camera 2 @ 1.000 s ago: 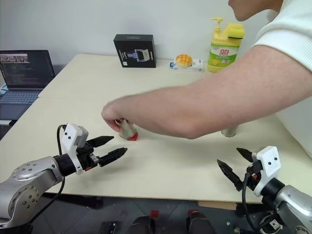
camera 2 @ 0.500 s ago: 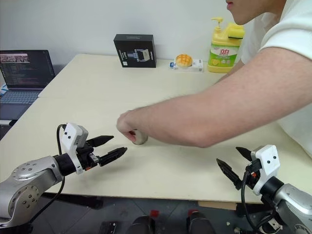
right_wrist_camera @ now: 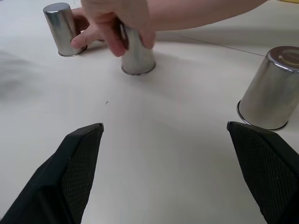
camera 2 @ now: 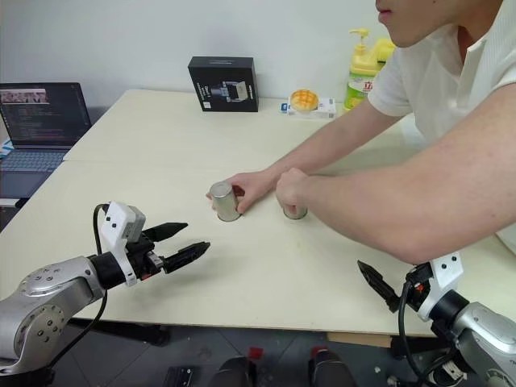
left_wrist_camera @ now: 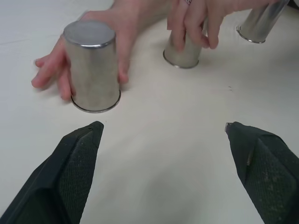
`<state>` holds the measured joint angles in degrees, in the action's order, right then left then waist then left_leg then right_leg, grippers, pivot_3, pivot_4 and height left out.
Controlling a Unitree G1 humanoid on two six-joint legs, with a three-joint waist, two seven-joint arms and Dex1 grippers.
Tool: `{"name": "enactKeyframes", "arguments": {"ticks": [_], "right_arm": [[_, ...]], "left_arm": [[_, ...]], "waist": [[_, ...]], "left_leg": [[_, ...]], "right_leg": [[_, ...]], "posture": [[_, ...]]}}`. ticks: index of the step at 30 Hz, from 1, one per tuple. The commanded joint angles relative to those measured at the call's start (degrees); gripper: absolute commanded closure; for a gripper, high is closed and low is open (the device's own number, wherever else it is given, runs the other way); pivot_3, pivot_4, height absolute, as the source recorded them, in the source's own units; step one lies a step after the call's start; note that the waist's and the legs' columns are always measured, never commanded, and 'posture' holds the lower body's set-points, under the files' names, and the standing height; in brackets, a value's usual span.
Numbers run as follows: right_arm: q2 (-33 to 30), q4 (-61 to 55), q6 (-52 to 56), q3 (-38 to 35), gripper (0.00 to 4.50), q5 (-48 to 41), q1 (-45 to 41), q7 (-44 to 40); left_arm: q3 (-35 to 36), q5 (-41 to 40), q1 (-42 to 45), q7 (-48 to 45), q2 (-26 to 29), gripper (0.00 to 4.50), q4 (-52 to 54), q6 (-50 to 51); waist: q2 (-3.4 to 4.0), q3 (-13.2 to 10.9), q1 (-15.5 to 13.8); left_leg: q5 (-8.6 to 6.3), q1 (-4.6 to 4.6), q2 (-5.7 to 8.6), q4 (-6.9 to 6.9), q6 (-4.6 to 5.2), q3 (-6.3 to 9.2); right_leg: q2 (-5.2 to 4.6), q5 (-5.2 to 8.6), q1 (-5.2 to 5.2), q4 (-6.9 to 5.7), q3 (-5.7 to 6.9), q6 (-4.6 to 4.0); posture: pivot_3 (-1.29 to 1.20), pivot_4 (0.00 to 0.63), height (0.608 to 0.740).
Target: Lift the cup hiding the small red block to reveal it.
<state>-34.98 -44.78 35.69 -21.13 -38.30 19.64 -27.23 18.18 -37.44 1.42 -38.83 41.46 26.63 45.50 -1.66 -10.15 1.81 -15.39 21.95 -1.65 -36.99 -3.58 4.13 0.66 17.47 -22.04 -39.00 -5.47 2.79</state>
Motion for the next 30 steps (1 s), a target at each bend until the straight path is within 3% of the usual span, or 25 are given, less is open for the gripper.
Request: {"name": "enactKeyframes", "arguments": {"ticks": [1, 8, 15, 19, 22, 26, 30], "right_arm": [[-0.3, -1.2, -0.8, -0.5, 0.0, 0.0, 0.2, -0.4], [-1.8, -1.9, -3.1, 3.0, 0.0, 2.7, 0.3, -3.5], [-1.8, 5.7, -11.0, 15.0, 0.0, 12.2, -7.7, -7.8], [2.0, 12.5, -14.6, 21.3, 0.0, 17.6, -12.0, -6.0], [8.9, 21.4, -16.8, 24.8, 0.0, 21.6, -17.8, -1.5], [16.9, 33.1, -20.1, 26.2, 0.0, 24.9, -28.0, 2.6], [20.1, 40.4, -22.8, 26.2, 0.0, 26.0, -33.9, 2.4]], "left_arm": [[1.2, 0.5, 0.9, 0.7, 0.6, 0.05, 0.6, -1.5], [1.8, 1.4, 0.8, 1.6, -0.2, 0.05, 0.2, -4.0], [1.6, 2.1, -0.7, 1.7, -0.7, 0.05, 1.5, -7.3], [1.7, 0.4, -3.3, 1.8, -2.0, 0.05, 4.3, -7.6], [1.5, -0.4, -5.8, 1.9, -3.8, 0.05, 7.3, -8.6], [1.0, -2.5, -7.6, 2.0, -5.9, 0.05, 10.3, -9.2], [-0.1, -1.6, -8.6, 1.4, -6.2, 0.05, 11.7, -11.1]], "waist": [[0.0, 0.0, 0.0], [0.0, 0.0, 0.0], [-0.02, 0.0, 0.1], [-0.03, 0.0, 0.1], [-0.03, 0.0, 0.1], [0.04, 0.0, 0.3], [0.05, 0.0, 0.1]], "left_leg": [[0.0, 0.0, 0.0, 0.0, 0.0, 0.0], [0.0, 0.0, 0.0, 0.0, 0.0, 0.0], [0.0, -0.07, -0.01, -0.03, 0.0, -0.04], [0.0, -0.05, -0.01, -0.01, 0.0, -0.02], [0.0, -0.03, -0.02, -0.01, 0.0, -0.01], [0.01, -0.09, -0.05, -0.05, -0.01, -0.06], [0.04, -0.09, -0.04, -0.03, -0.03, 0.0]], "right_leg": [[0.0, 0.0, 0.0, 0.0, 0.0, 0.0], [0.0, 0.0, 0.0, 0.0, 0.0, 0.0], [0.01, -0.05, 0.04, 0.0, -0.04, 0.02], [0.0, -0.15, 0.03, 0.01, -0.01, -0.19], [0.0, -0.18, 0.01, 0.02, -0.01, -0.23], [0.0, -0.22, 0.02, -0.05, -0.05, -0.23], [0.04, -0.32, 0.0, -0.07, -0.01, -0.36]], "posture": [[0.0, 0.15, 0.74], [0.0, 0.15, 0.74], [0.0, 0.15, 0.74], [0.0, 0.15, 0.74], [0.0, 0.15, 0.74], [0.0, 0.15, 0.74], [0.0, 0.15, 0.74]]}}
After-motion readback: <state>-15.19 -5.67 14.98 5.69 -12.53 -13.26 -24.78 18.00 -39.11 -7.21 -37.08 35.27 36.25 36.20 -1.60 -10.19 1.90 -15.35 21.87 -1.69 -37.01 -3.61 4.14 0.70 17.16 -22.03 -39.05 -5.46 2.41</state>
